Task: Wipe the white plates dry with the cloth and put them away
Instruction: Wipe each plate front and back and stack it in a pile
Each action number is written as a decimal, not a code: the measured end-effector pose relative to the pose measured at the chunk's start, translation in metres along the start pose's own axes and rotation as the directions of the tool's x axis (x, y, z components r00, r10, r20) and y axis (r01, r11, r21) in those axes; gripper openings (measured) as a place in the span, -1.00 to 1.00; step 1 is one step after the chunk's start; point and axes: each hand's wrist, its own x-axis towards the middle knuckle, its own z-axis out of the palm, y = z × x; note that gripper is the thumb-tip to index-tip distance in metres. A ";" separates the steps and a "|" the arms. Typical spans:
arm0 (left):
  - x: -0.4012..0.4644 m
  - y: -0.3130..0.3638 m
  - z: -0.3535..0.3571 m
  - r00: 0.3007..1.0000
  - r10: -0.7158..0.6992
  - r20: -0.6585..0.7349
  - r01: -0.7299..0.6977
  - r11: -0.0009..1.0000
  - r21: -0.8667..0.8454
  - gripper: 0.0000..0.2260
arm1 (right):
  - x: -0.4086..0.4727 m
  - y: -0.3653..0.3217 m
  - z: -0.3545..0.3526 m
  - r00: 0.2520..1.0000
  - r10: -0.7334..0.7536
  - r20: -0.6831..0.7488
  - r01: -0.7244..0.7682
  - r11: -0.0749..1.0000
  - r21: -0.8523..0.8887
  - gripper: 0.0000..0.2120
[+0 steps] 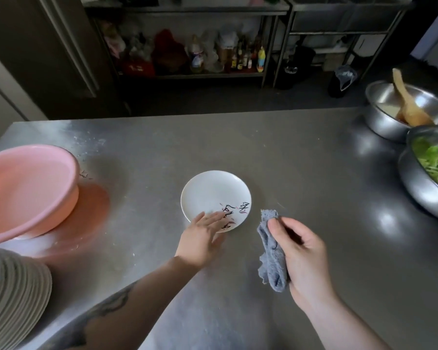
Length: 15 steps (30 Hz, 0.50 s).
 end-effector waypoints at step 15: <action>-0.196 0.028 -0.137 0.635 -0.607 -0.477 0.590 0.780 -0.207 -0.82 | -0.055 0.018 0.081 0.610 -0.422 0.671 0.727 0.636 -0.260 -0.67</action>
